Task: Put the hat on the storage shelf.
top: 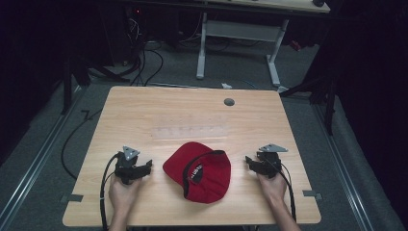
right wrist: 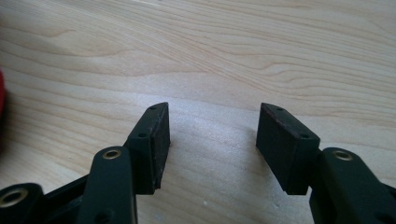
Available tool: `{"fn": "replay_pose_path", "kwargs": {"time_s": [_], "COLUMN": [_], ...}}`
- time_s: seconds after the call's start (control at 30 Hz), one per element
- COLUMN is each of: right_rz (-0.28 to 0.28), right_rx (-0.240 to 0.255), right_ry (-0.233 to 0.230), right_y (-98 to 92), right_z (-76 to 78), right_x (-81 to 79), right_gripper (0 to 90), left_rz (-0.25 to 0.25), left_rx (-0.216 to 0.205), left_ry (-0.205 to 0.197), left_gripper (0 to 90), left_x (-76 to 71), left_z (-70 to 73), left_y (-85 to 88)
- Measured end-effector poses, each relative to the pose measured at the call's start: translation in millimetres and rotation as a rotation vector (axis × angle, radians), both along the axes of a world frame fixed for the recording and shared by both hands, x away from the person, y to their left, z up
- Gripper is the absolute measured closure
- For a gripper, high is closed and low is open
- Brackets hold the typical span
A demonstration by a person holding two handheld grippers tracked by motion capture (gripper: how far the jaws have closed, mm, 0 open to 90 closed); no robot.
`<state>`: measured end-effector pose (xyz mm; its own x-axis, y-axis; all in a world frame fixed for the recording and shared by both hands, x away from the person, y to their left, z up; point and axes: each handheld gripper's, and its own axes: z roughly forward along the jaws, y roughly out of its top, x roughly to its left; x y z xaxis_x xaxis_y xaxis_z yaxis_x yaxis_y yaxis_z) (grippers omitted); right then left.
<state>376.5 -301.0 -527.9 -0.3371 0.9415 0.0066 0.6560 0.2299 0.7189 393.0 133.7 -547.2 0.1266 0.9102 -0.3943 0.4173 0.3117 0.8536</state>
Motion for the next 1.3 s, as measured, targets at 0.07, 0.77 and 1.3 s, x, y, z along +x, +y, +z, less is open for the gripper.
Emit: {"fn": "replay_pose_path", "kwargs": {"time_s": [0.07,0.77,1.3], "right_rz": [0.005,0.168,0.264], "right_rx": [0.008,0.143,0.147], "right_ry": [0.0,-0.061,-0.078], "right_y": [-0.1,13.9,40.9], "right_z": [0.7,25.3,37.7], "right_x": [-2.3,-35.6,-25.1], "right_gripper": [45.3,42.9,38.4], "left_rz": [0.0,-0.001,-0.002], "left_rx": [0.0,0.0,0.0], "left_ry": [0.0,0.001,0.001], "left_gripper": [28.6,28.5,28.4], "left_x": [0.0,-0.1,0.0], "left_z": [0.0,0.0,0.0], "left_y": [0.0,0.0,0.0]}}
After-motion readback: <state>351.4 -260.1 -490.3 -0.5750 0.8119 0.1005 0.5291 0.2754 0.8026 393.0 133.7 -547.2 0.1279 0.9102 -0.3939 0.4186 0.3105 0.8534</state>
